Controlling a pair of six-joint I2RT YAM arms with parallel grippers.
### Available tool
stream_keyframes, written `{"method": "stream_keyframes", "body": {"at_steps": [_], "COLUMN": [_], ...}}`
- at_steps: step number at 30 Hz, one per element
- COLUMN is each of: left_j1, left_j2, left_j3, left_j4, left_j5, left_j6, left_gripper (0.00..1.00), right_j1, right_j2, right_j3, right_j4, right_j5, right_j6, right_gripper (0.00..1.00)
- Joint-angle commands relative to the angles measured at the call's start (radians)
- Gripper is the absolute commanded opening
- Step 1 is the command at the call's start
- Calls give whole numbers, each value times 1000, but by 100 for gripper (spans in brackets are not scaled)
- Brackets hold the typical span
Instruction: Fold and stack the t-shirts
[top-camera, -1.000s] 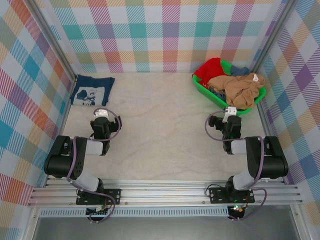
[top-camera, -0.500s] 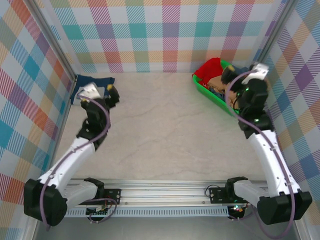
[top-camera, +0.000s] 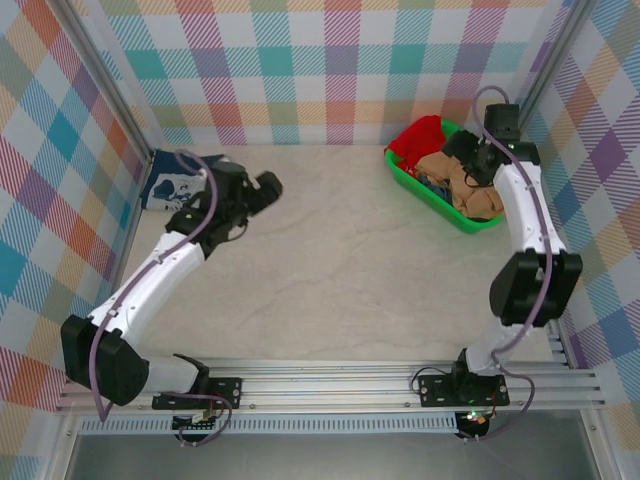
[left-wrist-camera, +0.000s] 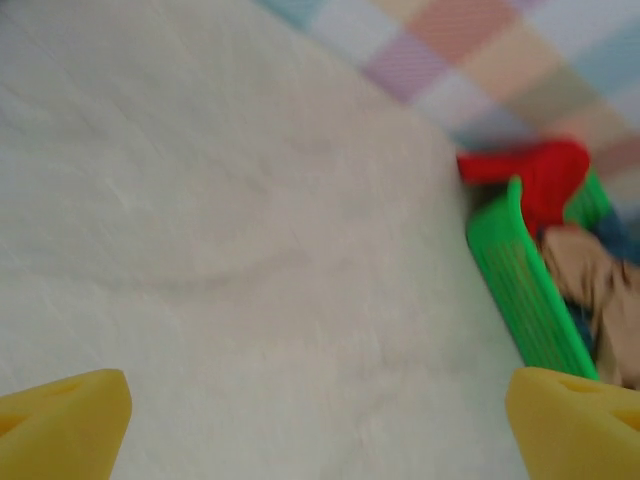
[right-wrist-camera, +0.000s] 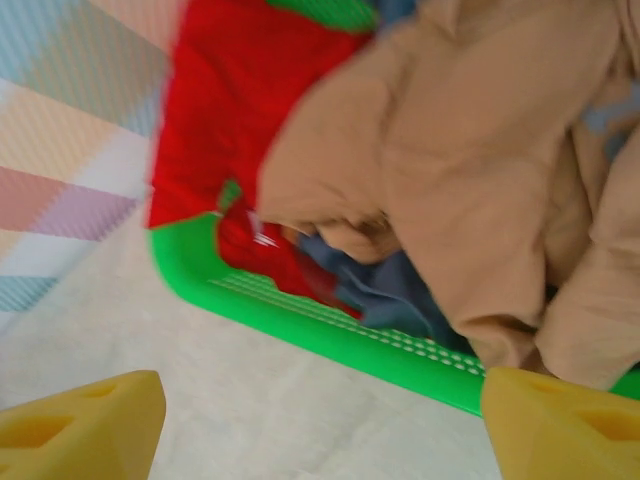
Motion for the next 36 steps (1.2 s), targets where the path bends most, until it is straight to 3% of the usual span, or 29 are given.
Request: {"method": "stream_keyframes", "body": {"at_steps": [1,4,9,14,18,21,26,36], "left_j1": [-60,-90,-101,-104,-104,-104,-104,-104], "left_j2": [-47,-64,-77,-84,-84,-77,-72,-70], "left_j3": [-37,-61,-90,-99,-102,-98,-86,-91], "left_j4": [21,21,14,2,-4,-8,-31,-19], "left_j5": [63,55,40,27,23,29,31,32], "left_j6": [-3,-8,-12,-25,-24,-20,-15,-6], "left_gripper": [95,95,94,94,94,94,94,94], "right_j1": [-31,-90,-118,-137,-164,-179,-180,-177], "right_j2": [5,41,215,297,308,355,317,119], "right_j3": [56,46,179,227,197,228,218,29], "right_j4": [-112,-52,-127,-198,-154,-130,-96,50], "right_j5": [-44,-88,-155,-134,-152,-241,-238,-188], "right_j6": [-9,-56,-127,-106,-85,-79,-82,-115], "right_gripper": [78,78,71,64,57,37,0,0]}}
